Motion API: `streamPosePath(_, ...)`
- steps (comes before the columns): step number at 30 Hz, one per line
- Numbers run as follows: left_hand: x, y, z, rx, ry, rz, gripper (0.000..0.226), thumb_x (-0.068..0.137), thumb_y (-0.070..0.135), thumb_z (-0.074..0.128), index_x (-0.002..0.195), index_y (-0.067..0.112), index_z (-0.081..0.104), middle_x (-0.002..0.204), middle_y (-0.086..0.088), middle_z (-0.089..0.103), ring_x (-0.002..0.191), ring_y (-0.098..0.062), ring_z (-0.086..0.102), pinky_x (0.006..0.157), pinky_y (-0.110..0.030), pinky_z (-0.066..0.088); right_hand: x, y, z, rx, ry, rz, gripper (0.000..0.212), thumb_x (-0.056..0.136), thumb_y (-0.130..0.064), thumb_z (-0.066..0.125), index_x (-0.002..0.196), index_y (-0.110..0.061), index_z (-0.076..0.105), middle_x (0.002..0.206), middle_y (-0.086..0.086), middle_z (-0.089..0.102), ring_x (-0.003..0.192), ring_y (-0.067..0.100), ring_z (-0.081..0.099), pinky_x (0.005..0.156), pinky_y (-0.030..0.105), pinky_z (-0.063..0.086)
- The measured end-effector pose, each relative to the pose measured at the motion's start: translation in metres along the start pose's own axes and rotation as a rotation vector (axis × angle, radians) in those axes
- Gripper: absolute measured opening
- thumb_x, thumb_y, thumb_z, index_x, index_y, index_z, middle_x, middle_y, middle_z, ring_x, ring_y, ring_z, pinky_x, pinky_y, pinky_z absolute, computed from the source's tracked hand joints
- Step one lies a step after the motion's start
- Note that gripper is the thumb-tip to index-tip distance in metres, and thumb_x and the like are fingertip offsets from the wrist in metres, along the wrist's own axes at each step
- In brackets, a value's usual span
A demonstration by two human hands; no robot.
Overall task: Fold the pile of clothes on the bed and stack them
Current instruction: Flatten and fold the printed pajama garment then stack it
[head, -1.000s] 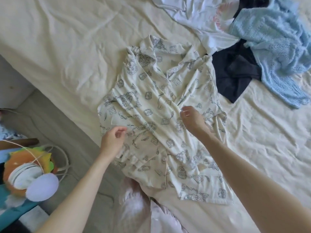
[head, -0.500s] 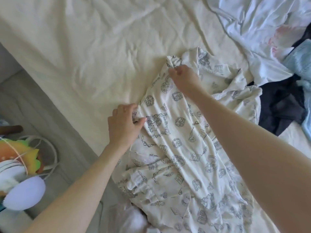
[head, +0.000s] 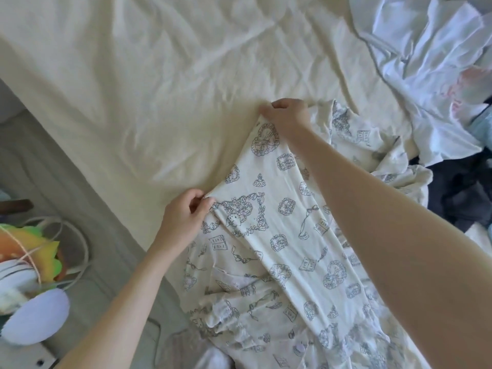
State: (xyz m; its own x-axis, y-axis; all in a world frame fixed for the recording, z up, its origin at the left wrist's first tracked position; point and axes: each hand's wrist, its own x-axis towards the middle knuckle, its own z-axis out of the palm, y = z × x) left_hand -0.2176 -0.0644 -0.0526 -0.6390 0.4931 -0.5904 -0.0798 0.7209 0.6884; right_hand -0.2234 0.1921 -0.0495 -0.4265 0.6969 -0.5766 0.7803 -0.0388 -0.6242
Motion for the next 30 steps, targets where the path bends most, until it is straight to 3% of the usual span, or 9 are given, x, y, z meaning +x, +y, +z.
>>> streamPosePath(5, 0.002, 0.002, 0.003, 0.125, 0.03, -0.016, 0.011, 0.092, 0.029, 0.057, 0.092, 0.018, 0.061, 0.072, 0.006, 0.061, 0.062, -0.009, 0.055, 0.055, -0.014, 0.041, -0.01, 0.003, -0.007, 0.061, -0.035, -0.002, 0.011, 0.089, -0.029, 0.063, 0.082, -0.021, 0.065, 0.069, -0.012, 0.058, 0.062, 0.005, 0.054, 0.053, 0.014, 0.043)
streamPosePath(9, 0.0, 0.026, 0.009, 0.248, 0.122, 0.034, 0.013, 0.092, 0.029, 0.054, 0.104, 0.024, 0.053, 0.089, 0.01, 0.062, 0.079, -0.014, 0.06, 0.069, -0.032, 0.046, -0.044, 0.024, -0.046, 0.033, 0.025, -0.146, 0.032, 0.094, -0.02, 0.054, 0.125, -0.011, 0.059, 0.101, -0.006, 0.066, 0.083, -0.003, 0.059, 0.076, 0.009, 0.047)
streamPosePath(12, 0.004, 0.06, 0.026, 0.441, 0.252, 0.28, 0.024, 0.087, 0.008, 0.059, 0.111, 0.004, 0.058, 0.102, -0.013, 0.06, 0.091, -0.034, 0.056, 0.075, -0.044, 0.043, -0.066, 0.063, -0.087, 0.045, 0.181, -0.118, 0.026, 0.095, -0.013, 0.05, 0.118, -0.009, 0.062, 0.105, 0.002, 0.068, 0.091, 0.011, 0.064, 0.08, 0.022, 0.052)
streamPosePath(16, 0.015, 0.116, 0.074, 0.513, 0.173, 0.524, 0.016, 0.085, 0.004, 0.061, 0.101, 0.003, 0.064, 0.097, -0.014, 0.063, 0.093, -0.037, 0.056, 0.076, -0.045, 0.042, -0.085, 0.131, -0.147, -0.06, 0.494, 0.064, 0.011, 0.095, -0.024, 0.05, 0.099, -0.018, 0.058, 0.089, -0.006, 0.061, 0.072, -0.001, 0.052, 0.062, 0.009, 0.039)
streamPosePath(19, 0.027, 0.154, 0.124, 0.516, 0.021, 0.63, 0.018, 0.09, 0.011, 0.055, 0.105, 0.005, 0.063, 0.102, -0.01, 0.063, 0.099, -0.029, 0.054, 0.083, -0.039, 0.04, -0.085, 0.176, -0.182, -0.104, 0.62, 0.231, 0.025, 0.092, -0.035, 0.053, 0.102, -0.013, 0.052, 0.103, 0.004, 0.057, 0.095, 0.019, 0.053, 0.082, 0.03, 0.042)
streamPosePath(22, 0.05, 0.191, 0.183, 0.571, -0.053, 0.718, 0.024, 0.095, 0.017, 0.047, 0.114, 0.01, 0.06, 0.116, -0.006, 0.06, 0.109, -0.025, 0.05, 0.089, -0.036, 0.037, -0.074, 0.201, -0.201, -0.196, 0.597, 0.322, 0.047, 0.088, -0.048, 0.052, 0.119, -0.012, 0.049, 0.119, 0.006, 0.05, 0.117, 0.027, 0.043, 0.095, 0.042, 0.033)
streamPosePath(25, 0.086, 0.231, 0.237, 0.688, -0.103, 0.808, 0.034, 0.097, 0.021, 0.04, 0.129, 0.017, 0.053, 0.134, -0.001, 0.052, 0.121, -0.025, 0.043, 0.094, -0.037, 0.035, -0.053, 0.206, -0.211, -0.126, 0.527, 0.342, 0.05, 0.088, -0.053, 0.045, 0.119, -0.015, 0.053, 0.121, 0.004, 0.05, 0.118, 0.025, 0.041, 0.098, 0.043, 0.031)
streamPosePath(28, 0.12, 0.259, 0.273, 0.802, -0.221, 0.731, 0.042, 0.095, 0.034, 0.045, 0.136, 0.025, 0.045, 0.139, 0.001, 0.047, 0.128, -0.027, 0.036, 0.098, -0.041, 0.032, -0.037, 0.214, -0.219, -0.097, 0.486, 0.266, 0.03, 0.09, -0.047, 0.044, 0.08, -0.021, 0.058, 0.096, 0.006, 0.054, 0.096, 0.026, 0.048, 0.084, 0.038, 0.039)
streamPosePath(30, 0.134, 0.263, 0.285, 0.878, -0.298, 0.635, 0.037, 0.091, 0.042, 0.051, 0.125, 0.027, 0.053, 0.124, 0.003, 0.056, 0.124, -0.026, 0.037, 0.092, -0.038, 0.028, -0.036, 0.217, -0.224, -0.061, 0.426, 0.176, 0.04, 0.092, -0.04, 0.045, 0.056, -0.022, 0.039, 0.076, 0.006, 0.048, 0.078, 0.025, 0.045, 0.07, 0.035, 0.035)
